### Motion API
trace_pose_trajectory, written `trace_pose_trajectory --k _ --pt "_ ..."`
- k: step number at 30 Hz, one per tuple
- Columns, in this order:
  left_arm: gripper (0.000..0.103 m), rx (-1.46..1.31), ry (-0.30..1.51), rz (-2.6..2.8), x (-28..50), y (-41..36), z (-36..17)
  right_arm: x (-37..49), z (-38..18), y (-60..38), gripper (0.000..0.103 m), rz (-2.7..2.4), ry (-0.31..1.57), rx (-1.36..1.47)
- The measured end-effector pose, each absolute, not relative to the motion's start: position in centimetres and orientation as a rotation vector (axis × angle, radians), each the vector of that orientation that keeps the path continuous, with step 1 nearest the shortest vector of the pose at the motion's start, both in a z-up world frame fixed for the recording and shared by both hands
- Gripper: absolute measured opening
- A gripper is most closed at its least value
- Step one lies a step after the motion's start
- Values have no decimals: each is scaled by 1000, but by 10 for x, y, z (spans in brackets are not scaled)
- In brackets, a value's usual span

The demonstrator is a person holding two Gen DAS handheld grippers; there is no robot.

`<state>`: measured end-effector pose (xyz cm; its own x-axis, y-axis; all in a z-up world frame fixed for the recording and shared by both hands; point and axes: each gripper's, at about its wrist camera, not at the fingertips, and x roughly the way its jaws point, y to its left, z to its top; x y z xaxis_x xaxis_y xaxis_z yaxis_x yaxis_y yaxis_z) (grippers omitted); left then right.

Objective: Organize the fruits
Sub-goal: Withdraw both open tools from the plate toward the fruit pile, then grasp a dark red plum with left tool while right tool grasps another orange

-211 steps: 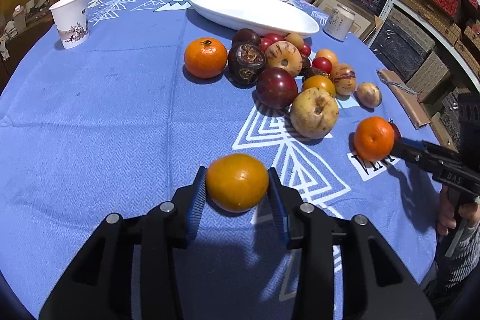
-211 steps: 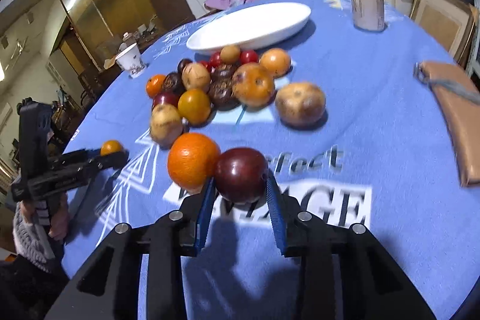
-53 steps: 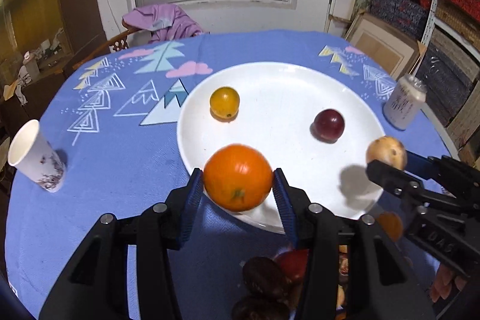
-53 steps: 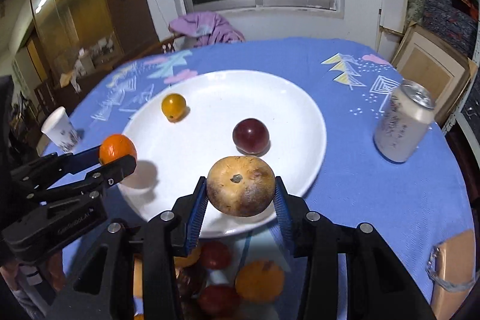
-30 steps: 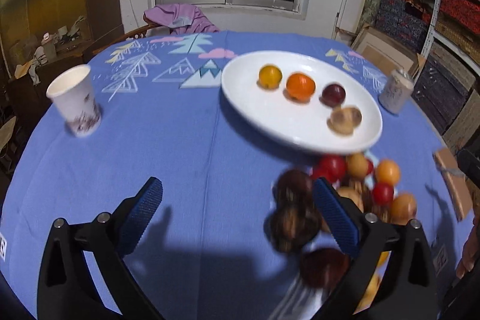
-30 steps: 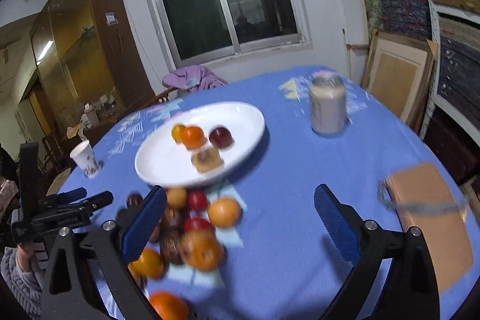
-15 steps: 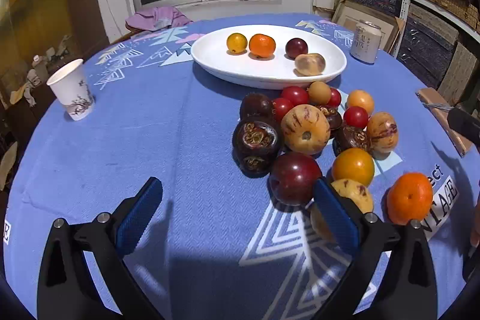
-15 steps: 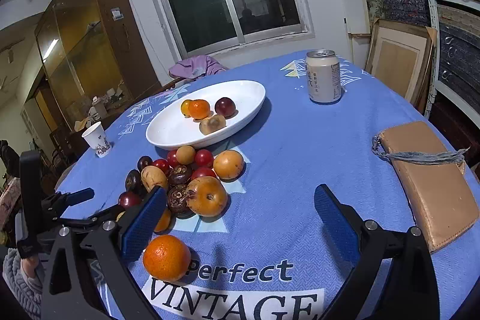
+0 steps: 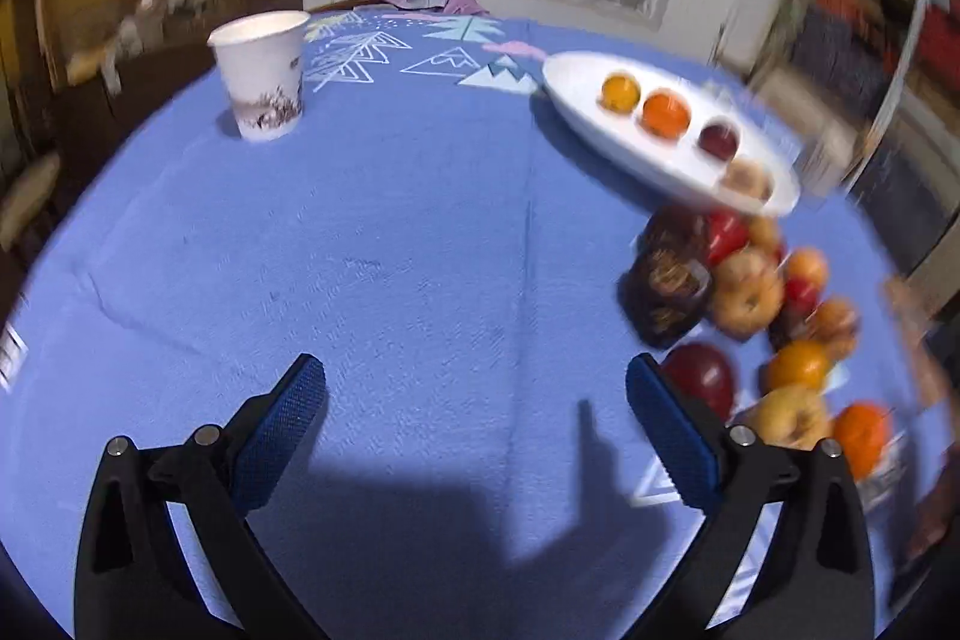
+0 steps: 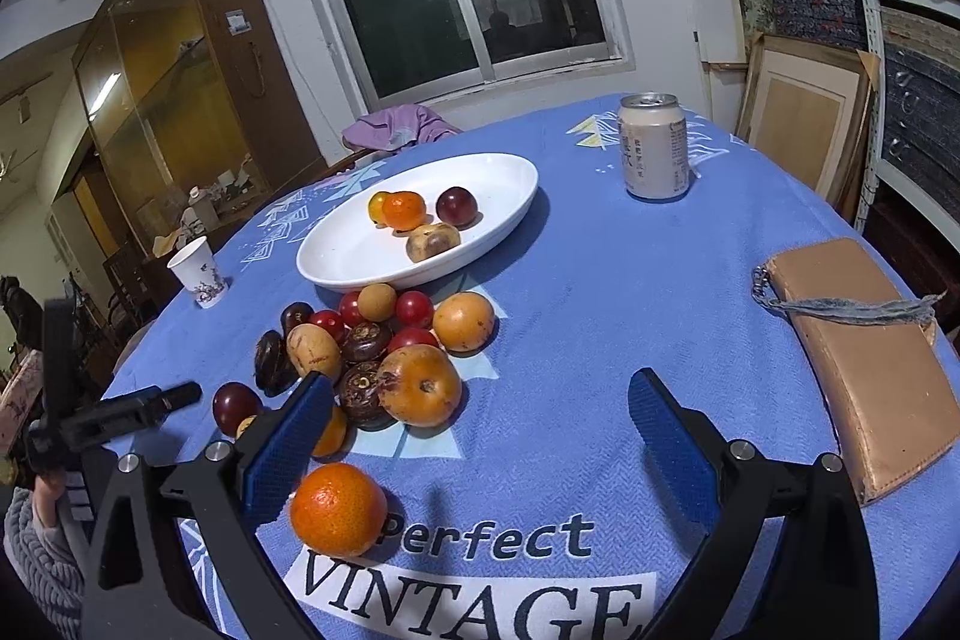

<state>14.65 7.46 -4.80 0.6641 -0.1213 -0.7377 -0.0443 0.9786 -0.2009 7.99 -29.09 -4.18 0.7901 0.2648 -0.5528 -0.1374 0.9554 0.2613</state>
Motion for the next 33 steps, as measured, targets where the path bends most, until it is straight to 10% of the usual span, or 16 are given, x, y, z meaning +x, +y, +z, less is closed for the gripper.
trace_pose_trajectory --k 33 --pt "99 194 843 -389 108 -32 -60 70 -55 -236 84 450 801 10"
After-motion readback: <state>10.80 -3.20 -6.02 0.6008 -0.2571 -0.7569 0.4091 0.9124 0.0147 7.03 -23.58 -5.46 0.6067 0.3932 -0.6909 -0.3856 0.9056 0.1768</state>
